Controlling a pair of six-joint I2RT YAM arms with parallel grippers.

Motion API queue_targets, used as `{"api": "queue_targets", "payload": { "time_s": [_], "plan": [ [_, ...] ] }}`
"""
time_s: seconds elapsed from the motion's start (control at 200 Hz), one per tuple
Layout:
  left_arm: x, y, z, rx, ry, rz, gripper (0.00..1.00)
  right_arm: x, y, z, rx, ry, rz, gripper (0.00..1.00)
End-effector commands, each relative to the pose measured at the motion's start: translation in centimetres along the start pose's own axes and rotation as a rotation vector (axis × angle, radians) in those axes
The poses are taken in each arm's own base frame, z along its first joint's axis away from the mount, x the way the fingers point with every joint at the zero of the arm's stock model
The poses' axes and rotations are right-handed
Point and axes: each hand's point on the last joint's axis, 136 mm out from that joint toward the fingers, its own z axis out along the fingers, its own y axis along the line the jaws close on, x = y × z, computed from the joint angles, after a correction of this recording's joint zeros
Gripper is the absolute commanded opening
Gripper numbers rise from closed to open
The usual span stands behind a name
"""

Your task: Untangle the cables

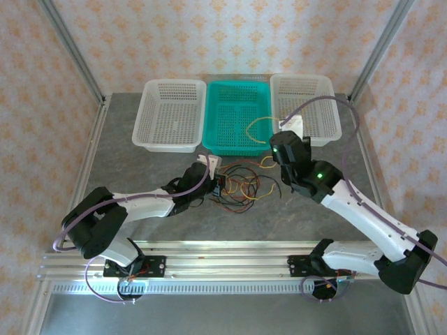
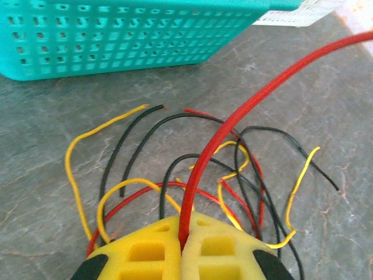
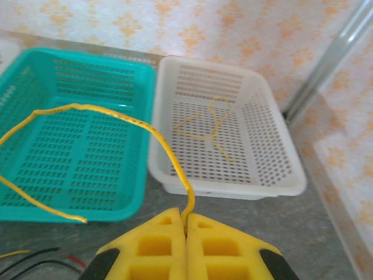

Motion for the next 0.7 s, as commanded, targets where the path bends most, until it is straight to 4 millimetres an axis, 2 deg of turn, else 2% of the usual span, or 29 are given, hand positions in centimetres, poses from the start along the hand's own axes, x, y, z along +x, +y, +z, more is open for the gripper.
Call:
{"api": "queue_targets", "payload": {
  "time_s": [0.0,0.265,0.35,0.436,0.476,0.541,0.616,0.696],
  "plan": [
    [-0.1,1.4,-0.7,-0.067,-0.011,-0.004,0.0,-0.3,-4.0,-1.1,0.133,-0.012,0.05,0.0],
    [0.5,1.9,-0.7,-0.088,0.006,-0.004,0.0,0.0,-9.8,-2.7,0.344,-0.05,0.173,0.0],
    [0.5,1.9,-0.7,-0.085,0.007,-0.002,0.0,-0.1,-11.0,-3.1,0.364,-0.061,0.213,0.0],
    [0.4,1.0,-0.6,-0.044,0.014,0.008,0.0,-0.5,-11.3,-3.2,0.343,-0.074,0.255,0.0],
    [0.3,0.4,-0.6,-0.016,0.015,0.014,0.05,-0.7,-11.2,-3.0,0.326,-0.075,0.276,0.0],
    [-0.1,-0.1,-0.6,0.0,0.013,0.024,0.2,-0.7,-10.7,-2.3,0.299,-0.066,0.297,0.0],
    [-0.7,-0.1,-0.8,-0.013,0.0,0.024,0.36,-0.4,-10.1,-1.3,0.271,-0.048,0.317,0.0],
    [-1.4,0.2,-1.2,-0.044,-0.02,0.018,0.46,0.2,-9.6,0.0,0.26,-0.024,0.338,0.0]
  ]
}}
